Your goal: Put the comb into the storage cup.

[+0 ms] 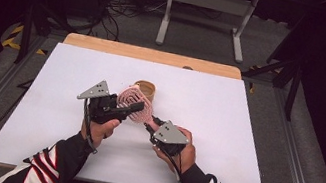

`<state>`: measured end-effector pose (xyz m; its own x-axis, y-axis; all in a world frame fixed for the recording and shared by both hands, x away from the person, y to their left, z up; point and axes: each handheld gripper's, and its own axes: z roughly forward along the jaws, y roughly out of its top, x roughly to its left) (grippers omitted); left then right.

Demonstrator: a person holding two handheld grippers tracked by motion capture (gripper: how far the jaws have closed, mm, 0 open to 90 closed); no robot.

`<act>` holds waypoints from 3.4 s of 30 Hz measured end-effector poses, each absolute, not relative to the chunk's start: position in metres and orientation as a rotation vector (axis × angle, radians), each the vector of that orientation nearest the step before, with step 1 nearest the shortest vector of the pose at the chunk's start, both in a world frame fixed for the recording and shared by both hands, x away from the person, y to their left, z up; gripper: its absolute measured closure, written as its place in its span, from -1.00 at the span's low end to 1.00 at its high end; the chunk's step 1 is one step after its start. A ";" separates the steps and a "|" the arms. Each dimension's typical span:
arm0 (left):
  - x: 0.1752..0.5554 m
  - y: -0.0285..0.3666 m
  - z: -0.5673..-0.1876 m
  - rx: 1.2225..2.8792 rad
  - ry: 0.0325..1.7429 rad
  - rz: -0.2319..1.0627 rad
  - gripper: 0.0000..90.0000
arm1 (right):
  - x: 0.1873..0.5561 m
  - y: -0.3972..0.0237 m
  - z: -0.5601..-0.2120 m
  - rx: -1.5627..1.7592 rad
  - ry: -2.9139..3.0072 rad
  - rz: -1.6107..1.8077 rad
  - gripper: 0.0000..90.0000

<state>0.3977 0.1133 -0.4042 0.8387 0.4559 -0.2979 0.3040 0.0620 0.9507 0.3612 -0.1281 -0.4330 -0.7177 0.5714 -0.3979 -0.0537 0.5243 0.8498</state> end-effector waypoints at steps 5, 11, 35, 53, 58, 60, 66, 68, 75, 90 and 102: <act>0.396 0.110 -0.399 1.533 0.601 0.137 0.34 | 0.361 -0.129 -0.432 0.425 2.082 1.212 0.56; 0.394 0.108 -0.392 1.534 0.571 0.159 0.36 | 0.361 -0.130 -0.430 0.442 2.067 1.245 0.55; 0.393 0.127 -0.381 1.515 0.578 0.235 0.37 | 0.358 -0.132 -0.430 0.429 2.091 1.328 0.19; 0.397 0.152 -0.382 1.516 0.622 0.296 0.37 | 0.355 -0.150 -0.420 0.429 2.028 1.358 -0.23; 0.397 0.157 -0.382 1.521 0.625 0.310 0.37 | 0.355 -0.157 -0.417 0.450 2.001 1.356 -0.29; 0.397 0.158 -0.381 1.522 0.626 0.313 0.37 | 0.355 -0.159 -0.417 0.456 1.995 1.362 -0.32; 0.396 0.163 -0.380 1.528 0.631 0.331 0.37 | 0.355 -0.167 -0.416 0.462 1.978 1.344 -0.37; 0.396 0.164 -0.379 1.531 0.633 0.336 0.37 | 0.354 -0.170 -0.416 0.466 1.969 1.340 -0.38; 0.396 0.170 -0.377 1.529 0.631 0.361 0.37 | 0.354 -0.181 -0.419 0.476 1.964 1.322 -0.45; 0.394 0.188 -0.367 1.519 0.630 0.398 0.37 | 0.355 -0.209 -0.428 0.537 1.942 1.334 -0.67; 0.393 0.198 -0.358 1.536 0.615 0.432 0.37 | 0.353 -0.224 -0.439 0.595 1.959 1.305 -0.94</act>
<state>0.3927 0.1979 -0.3578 0.7802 0.6179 -0.0977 0.1174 0.0088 0.9930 0.3530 -0.2244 -0.4390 -0.6504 0.6992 -0.2968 -0.0043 0.3874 0.9219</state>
